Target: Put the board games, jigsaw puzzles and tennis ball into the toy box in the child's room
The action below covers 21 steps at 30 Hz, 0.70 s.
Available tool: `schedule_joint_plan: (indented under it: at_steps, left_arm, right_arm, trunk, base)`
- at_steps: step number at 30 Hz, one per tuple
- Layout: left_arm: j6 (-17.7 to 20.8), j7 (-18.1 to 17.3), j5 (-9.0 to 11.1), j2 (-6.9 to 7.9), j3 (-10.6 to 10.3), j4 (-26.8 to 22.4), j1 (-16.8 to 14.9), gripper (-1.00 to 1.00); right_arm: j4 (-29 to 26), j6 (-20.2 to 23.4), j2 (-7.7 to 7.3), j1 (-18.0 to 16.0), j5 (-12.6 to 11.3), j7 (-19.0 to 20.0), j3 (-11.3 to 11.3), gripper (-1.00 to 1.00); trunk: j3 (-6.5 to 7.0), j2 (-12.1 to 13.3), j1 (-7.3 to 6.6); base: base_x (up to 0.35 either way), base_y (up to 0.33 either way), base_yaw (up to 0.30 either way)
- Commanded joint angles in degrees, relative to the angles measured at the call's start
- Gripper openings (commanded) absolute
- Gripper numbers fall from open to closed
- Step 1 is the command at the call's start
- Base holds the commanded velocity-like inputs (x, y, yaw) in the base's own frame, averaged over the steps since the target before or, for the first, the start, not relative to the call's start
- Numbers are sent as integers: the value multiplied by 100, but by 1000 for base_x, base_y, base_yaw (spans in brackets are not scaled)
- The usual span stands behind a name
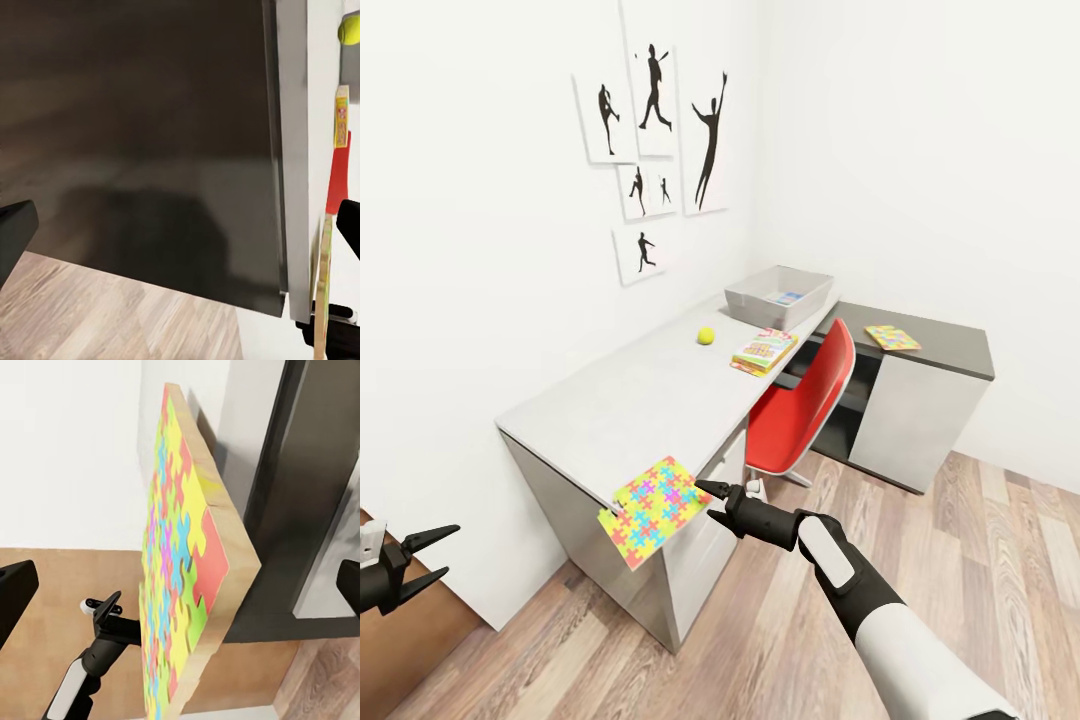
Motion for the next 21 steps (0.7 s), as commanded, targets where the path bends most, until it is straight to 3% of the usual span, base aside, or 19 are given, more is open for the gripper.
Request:
schedule_joint_plan:
  at_steps: [1,21]
  left_arm:
    - [18,-33,-29,-3,12,3,-5,100]
    - [19,-33,-29,-5,12,3,-5,100]
  right_arm:
    - [1,20,0,-4,-9,6,0,100]
    - [1,20,0,-4,-9,9,-7,100]
  trunk:
    - [-5,-3,0]
    - [-5,-3,0]
  base:
    - [17,28,0]
    - [3,4,0]
